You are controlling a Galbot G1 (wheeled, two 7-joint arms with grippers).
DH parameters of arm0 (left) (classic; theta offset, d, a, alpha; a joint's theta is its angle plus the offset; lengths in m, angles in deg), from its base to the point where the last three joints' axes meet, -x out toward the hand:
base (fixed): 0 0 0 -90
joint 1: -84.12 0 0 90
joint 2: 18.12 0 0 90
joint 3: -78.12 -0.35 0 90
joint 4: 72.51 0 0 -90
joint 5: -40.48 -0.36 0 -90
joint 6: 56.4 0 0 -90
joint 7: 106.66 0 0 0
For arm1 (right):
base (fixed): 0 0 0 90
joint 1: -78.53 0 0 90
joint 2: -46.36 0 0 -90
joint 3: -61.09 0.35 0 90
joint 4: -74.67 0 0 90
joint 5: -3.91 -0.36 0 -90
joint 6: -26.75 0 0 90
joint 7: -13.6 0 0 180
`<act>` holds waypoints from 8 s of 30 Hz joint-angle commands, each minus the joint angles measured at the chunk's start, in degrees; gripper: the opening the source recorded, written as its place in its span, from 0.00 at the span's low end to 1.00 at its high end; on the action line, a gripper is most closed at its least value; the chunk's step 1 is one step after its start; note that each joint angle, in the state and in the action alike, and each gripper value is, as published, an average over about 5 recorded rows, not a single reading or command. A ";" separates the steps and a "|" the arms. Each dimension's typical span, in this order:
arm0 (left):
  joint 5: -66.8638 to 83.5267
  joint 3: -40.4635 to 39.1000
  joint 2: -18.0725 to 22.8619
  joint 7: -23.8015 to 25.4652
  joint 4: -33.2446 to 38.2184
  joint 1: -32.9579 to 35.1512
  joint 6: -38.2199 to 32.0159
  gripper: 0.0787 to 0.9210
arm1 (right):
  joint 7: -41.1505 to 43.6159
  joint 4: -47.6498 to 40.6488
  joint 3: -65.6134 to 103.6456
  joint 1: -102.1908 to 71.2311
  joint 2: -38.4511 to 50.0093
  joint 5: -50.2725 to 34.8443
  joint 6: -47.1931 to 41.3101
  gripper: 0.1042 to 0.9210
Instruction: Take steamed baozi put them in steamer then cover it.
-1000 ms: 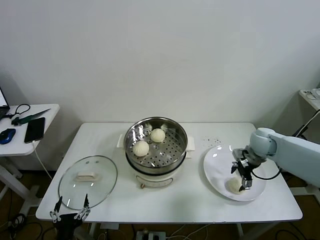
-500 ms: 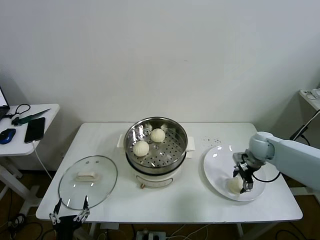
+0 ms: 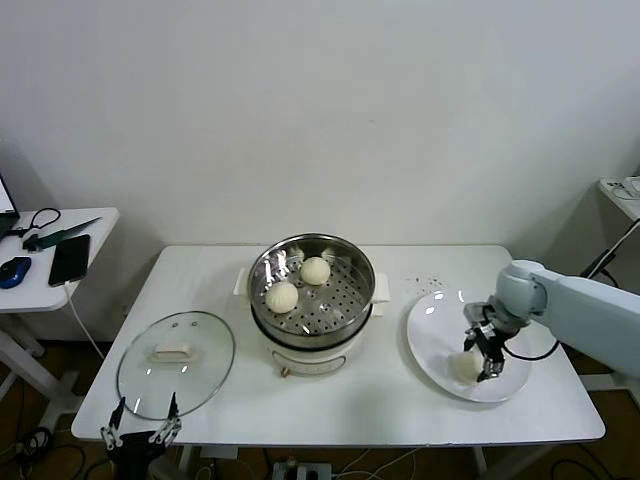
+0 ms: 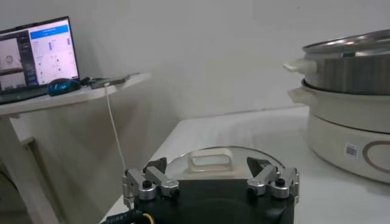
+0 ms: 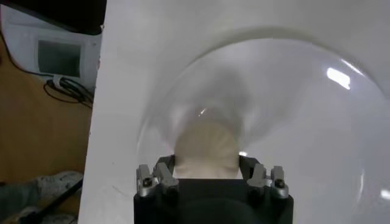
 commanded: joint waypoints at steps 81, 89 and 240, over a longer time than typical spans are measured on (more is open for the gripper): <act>0.53 0.66 -1.36 0.05 -1.55 0.27 -0.23 0.88 | -2.87 -0.59 -6.35 29.26 -29.75 10.30 37.31 0.88; 1.39 0.83 -1.65 -0.60 -0.93 -0.26 -0.17 0.88 | -16.05 5.06 -19.79 37.28 -13.54 -7.34 12.45 0.88; -0.48 -3.12 -2.44 0.01 1.16 -0.80 0.39 0.88 | -8.92 -8.97 -19.18 29.95 -31.43 -42.08 -7.03 0.88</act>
